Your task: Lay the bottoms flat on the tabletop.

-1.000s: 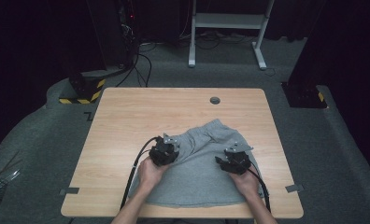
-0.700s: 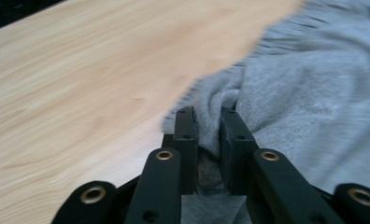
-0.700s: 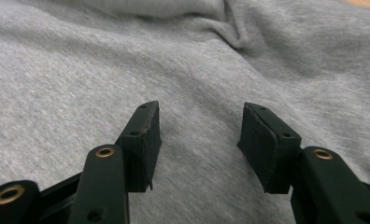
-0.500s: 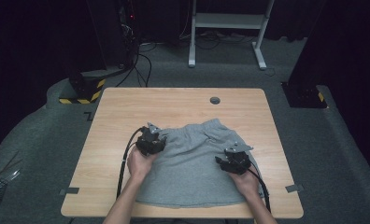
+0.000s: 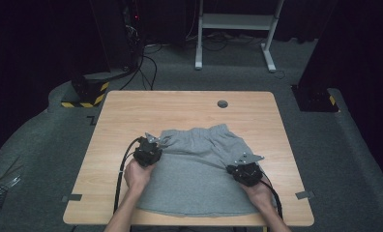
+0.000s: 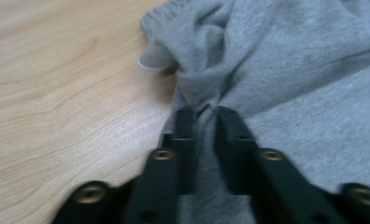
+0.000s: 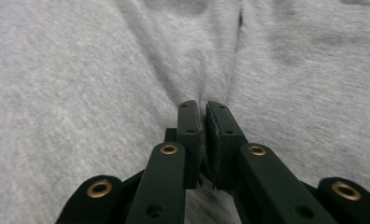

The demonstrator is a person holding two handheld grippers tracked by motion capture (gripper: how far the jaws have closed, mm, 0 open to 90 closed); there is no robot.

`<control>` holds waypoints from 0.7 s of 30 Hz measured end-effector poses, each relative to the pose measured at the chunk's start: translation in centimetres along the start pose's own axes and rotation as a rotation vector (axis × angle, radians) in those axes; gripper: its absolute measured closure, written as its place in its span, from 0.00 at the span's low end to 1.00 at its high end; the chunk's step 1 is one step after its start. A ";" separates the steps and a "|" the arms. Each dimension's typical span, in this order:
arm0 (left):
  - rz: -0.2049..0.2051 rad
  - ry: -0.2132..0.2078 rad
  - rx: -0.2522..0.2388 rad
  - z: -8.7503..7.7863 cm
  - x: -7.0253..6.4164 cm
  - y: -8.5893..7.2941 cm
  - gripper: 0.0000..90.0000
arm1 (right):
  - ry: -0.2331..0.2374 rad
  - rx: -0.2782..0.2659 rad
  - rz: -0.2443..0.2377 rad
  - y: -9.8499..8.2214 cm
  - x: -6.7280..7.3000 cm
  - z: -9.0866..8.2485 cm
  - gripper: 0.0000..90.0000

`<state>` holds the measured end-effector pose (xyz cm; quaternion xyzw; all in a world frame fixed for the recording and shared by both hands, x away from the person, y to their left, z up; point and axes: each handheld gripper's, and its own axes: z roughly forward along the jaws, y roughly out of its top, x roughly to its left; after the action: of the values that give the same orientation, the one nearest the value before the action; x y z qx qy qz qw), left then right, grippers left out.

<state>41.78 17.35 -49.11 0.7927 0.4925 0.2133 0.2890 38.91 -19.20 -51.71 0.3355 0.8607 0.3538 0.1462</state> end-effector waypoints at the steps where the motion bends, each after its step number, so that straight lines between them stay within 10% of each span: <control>1: 0.000 -0.009 -0.014 -0.2 -0.2 0.0 0.72 | 0.009 0.006 -0.002 0.1 0.1 0.0 0.87; 5: 0.055 -0.082 -0.082 -1.3 -2.0 0.0 0.59 | -0.006 -0.037 0.040 1.0 0.0 0.2 0.72; 12: 0.096 -0.143 -0.037 0.2 -3.9 -0.5 0.61 | 0.007 -0.040 0.003 3.2 1.1 2.3 0.73; 21: 0.138 -0.192 0.023 -0.2 -4.4 -2.5 0.96 | 0.082 0.019 -0.084 3.2 2.8 2.9 0.94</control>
<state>38.17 14.30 -50.87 0.8448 0.4091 0.1505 0.3104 39.82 -14.17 -51.59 0.2855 0.8828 0.3525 0.1222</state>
